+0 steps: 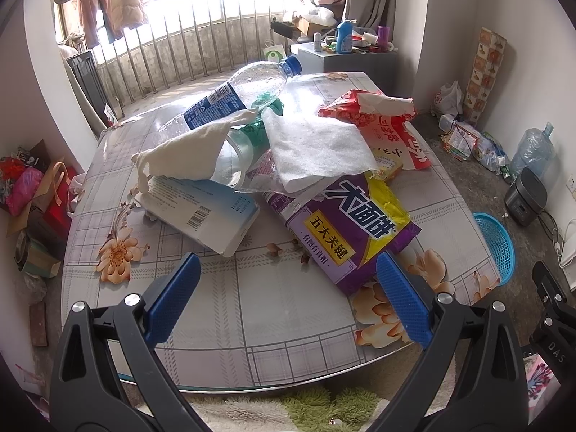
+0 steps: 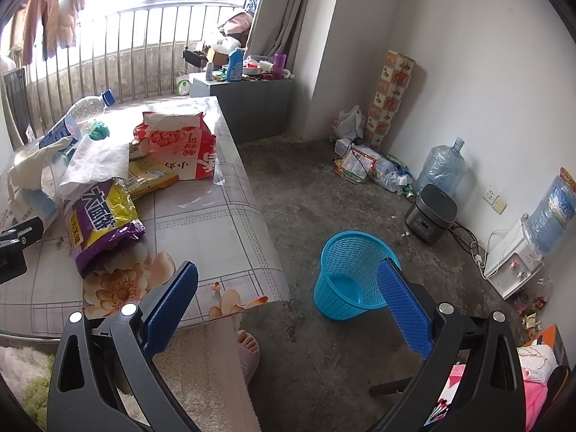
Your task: Collect trash
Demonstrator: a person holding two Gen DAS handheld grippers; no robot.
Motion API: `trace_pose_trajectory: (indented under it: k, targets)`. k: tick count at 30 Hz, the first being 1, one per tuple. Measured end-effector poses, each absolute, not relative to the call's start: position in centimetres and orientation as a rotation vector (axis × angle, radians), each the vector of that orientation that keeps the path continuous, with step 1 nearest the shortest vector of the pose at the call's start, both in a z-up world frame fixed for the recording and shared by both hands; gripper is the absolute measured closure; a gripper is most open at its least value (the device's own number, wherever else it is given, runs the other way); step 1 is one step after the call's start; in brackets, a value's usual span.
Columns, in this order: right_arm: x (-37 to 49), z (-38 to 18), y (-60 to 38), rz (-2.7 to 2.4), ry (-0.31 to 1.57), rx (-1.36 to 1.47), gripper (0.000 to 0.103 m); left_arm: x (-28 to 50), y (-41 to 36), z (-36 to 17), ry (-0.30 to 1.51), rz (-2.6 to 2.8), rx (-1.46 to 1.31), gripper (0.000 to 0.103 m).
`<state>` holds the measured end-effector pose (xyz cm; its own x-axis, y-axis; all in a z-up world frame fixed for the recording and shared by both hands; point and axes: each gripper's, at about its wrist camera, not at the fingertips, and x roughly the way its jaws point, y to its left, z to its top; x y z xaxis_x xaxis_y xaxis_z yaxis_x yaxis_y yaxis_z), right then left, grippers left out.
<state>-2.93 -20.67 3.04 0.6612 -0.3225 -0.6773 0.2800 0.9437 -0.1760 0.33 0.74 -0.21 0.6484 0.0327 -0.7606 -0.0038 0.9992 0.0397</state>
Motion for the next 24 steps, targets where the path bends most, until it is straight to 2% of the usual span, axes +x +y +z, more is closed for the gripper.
trace_pose_trajectory:
  k: [24]
  targets:
    - [-2.89, 3.27, -20.69, -0.334, 0.770, -0.048, 0.006, 0.34, 0.78, -0.25, 0.866, 0.021, 0.038, 0.009]
